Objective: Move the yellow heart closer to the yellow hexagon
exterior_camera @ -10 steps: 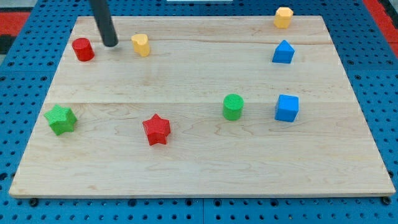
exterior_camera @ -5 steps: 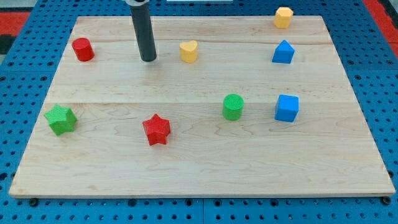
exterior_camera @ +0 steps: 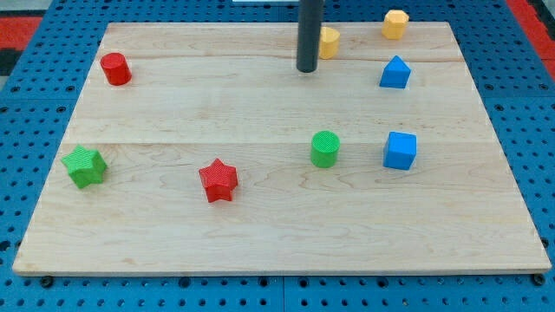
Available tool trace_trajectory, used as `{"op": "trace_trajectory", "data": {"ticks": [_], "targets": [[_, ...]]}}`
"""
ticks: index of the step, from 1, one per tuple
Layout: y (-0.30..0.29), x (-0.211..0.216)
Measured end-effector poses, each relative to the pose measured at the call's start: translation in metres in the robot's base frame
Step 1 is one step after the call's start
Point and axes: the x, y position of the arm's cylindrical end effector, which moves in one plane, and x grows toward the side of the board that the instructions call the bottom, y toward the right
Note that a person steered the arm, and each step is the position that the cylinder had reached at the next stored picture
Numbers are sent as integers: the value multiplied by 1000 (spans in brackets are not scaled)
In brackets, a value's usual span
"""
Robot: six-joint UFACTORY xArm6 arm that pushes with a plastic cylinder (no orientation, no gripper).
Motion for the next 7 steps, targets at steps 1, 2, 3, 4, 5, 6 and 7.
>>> {"op": "trace_trajectory", "data": {"ticks": [1, 2, 3, 4, 5, 6, 7], "targets": [[2, -33], [38, -54], [63, -54], [56, -48], [55, -39], [69, -44], [106, -68]]}}
